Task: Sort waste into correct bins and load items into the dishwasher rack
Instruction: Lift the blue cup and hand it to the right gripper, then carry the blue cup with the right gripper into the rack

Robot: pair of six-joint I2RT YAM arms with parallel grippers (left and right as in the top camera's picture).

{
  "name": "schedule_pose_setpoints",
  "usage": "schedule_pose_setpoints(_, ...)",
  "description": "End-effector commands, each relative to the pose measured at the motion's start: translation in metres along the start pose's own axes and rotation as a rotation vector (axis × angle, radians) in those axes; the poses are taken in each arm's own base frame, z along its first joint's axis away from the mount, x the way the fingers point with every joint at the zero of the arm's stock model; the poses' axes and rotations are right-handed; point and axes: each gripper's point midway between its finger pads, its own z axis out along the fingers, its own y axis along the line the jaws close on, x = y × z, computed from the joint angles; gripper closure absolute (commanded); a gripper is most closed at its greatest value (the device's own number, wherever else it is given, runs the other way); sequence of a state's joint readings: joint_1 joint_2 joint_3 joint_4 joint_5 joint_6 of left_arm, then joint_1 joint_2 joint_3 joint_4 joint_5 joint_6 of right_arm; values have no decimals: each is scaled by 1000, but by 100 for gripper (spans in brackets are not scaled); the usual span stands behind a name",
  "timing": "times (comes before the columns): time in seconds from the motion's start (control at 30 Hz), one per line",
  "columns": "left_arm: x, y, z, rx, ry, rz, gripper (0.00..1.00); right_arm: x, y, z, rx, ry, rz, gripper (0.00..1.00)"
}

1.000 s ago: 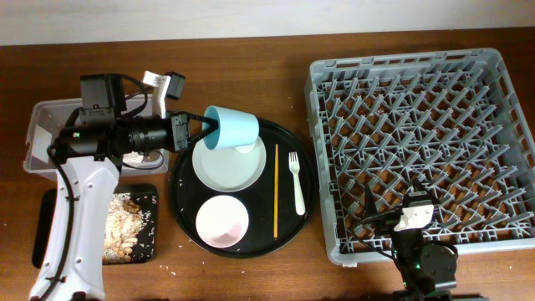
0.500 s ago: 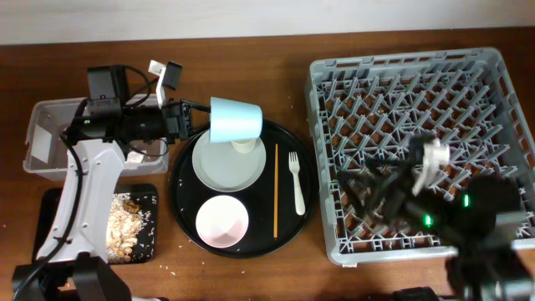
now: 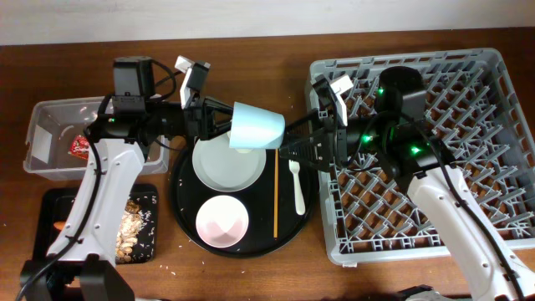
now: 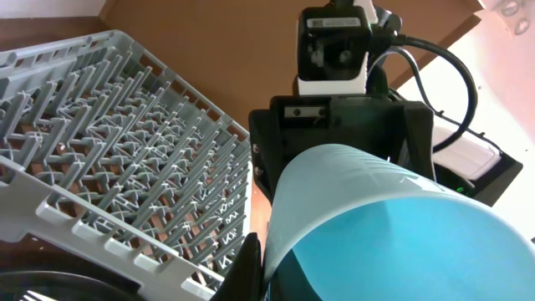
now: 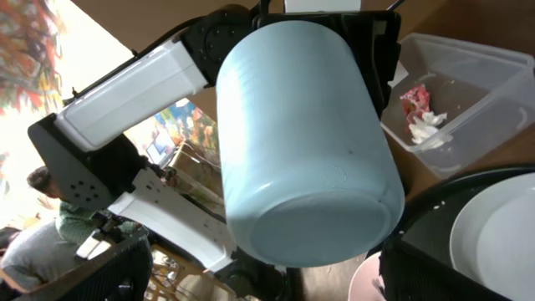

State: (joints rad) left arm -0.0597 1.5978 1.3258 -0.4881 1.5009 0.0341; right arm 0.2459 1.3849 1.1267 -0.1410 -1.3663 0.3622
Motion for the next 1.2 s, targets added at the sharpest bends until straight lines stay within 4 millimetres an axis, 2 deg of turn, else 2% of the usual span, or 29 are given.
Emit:
schedule_pose_setpoints(0.0,0,2,2,-4,4,12,100,2,18,12,-66,33,-75,11)
schedule_pose_setpoints(0.07,0,2,2,-4,4,13,100,0,31,23,-109,42,-173,12)
schedule_pose_setpoints(0.17,0,2,2,-3,4,11,100,-9,40,27,-124,20,-295,15)
schedule_pose_setpoints(0.27,1,2,2,-4,5,7,100,-15,35,28,-89,-2,-305,24)
schedule_pose_setpoints(0.33,1,2,2,-4,4,8,100,-15,35,28,-90,-3,-312,35)
schedule_pose_setpoints(0.47,1,3,2,-4,4,7,100,-15,35,28,-90,-3,-312,46)
schedule_pose_setpoints(0.5,1,3,2,-5,5,7,99,-15,36,28,-90,-3,-312,53)
schedule_pose_setpoints(0.53,1,3,2,-5,5,7,87,-15,35,28,-90,-3,-308,61)
schedule_pose_setpoints(0.6,1,7,2,-29,6,6,71,-15,35,28,-90,-3,-309,66)
schedule_pose_setpoints(0.7,1,21,0,-112,7,7,62,-16,35,27,-87,-5,-309,66)
schedule_pose_setpoints(0.77,-3,30,-12,-159,-13,10,62,-18,30,21,-66,-15,-296,67)
schedule_pose_setpoints(0.83,-8,38,-35,-206,-55,-2,61,-25,18,6,-20,-43,-277,71)
schedule_pose_setpoints(0.9,-10,41,-44,-224,-70,-4,58,-27,13,1,-1,-53,-264,71)
schedule_pose_setpoints(1.0,-15,48,-67,-271,-112,-13,57,-30,-22,-19,159,-105,-141,74)
schedule_pose_setpoints(1.03,-14,49,-70,-278,-117,-23,57,-32,-37,-32,232,-134,-95,75)
schedule_pose_setpoints(1.1,-14,50,-76,-287,-126,-32,57,-29,-73,-80,398,-208,59,78)
schedule_pose_setpoints(1.17,-14,53,-77,-302,-126,-33,58,-27,-95,-135,530,-302,164,79)
